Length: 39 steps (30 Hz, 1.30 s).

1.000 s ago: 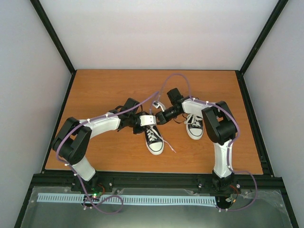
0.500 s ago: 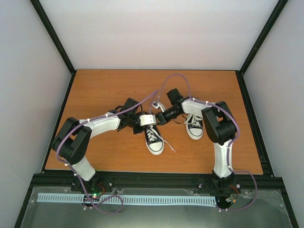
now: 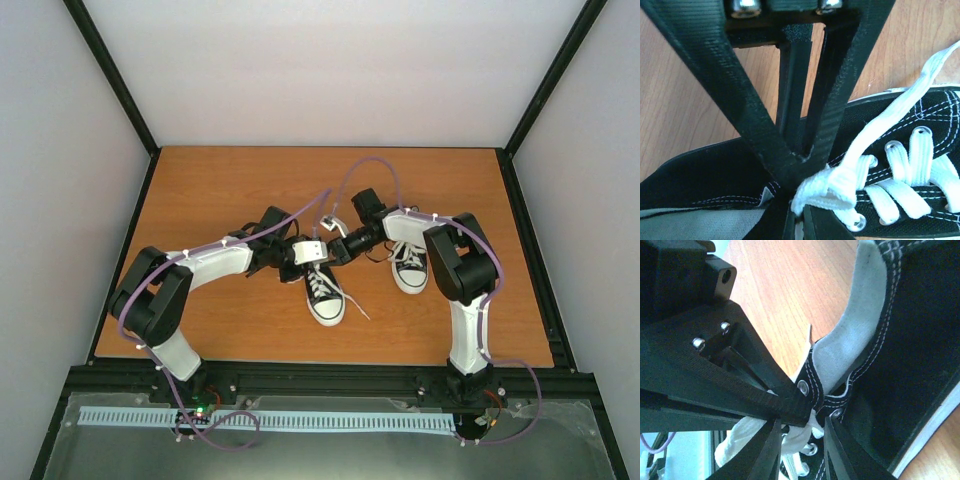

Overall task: Tie the shoes
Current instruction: Cross the shoelace with the shoelace.

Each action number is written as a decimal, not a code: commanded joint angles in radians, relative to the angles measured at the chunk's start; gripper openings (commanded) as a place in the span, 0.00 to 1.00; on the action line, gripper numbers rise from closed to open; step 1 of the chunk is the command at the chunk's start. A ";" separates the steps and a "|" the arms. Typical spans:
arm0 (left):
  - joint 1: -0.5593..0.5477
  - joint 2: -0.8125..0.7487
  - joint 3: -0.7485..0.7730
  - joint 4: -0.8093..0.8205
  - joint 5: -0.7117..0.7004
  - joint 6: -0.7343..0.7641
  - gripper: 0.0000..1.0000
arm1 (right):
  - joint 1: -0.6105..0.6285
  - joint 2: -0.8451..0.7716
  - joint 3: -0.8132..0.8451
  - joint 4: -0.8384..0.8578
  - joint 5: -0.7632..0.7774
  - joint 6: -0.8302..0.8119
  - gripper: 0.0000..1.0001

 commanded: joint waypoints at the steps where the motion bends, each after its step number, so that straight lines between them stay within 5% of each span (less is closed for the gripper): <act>1: 0.002 -0.019 0.021 0.060 0.002 -0.016 0.01 | 0.031 0.025 0.010 -0.057 -0.096 -0.065 0.26; 7: 0.002 -0.021 0.021 0.060 0.018 -0.011 0.01 | 0.040 0.029 0.016 0.010 -0.059 -0.001 0.24; 15: 0.002 -0.023 0.020 0.079 0.034 -0.037 0.07 | 0.044 0.002 0.024 0.001 0.017 -0.010 0.03; 19: 0.004 -0.054 0.003 0.047 0.032 -0.002 0.24 | 0.034 -0.023 0.024 -0.023 0.034 -0.021 0.03; 31: 0.005 -0.070 -0.036 0.042 0.000 0.079 0.42 | 0.017 -0.063 0.021 -0.046 0.046 -0.034 0.03; 39: 0.005 -0.053 -0.024 0.045 -0.016 0.119 0.42 | 0.013 -0.074 0.026 -0.056 0.056 -0.034 0.03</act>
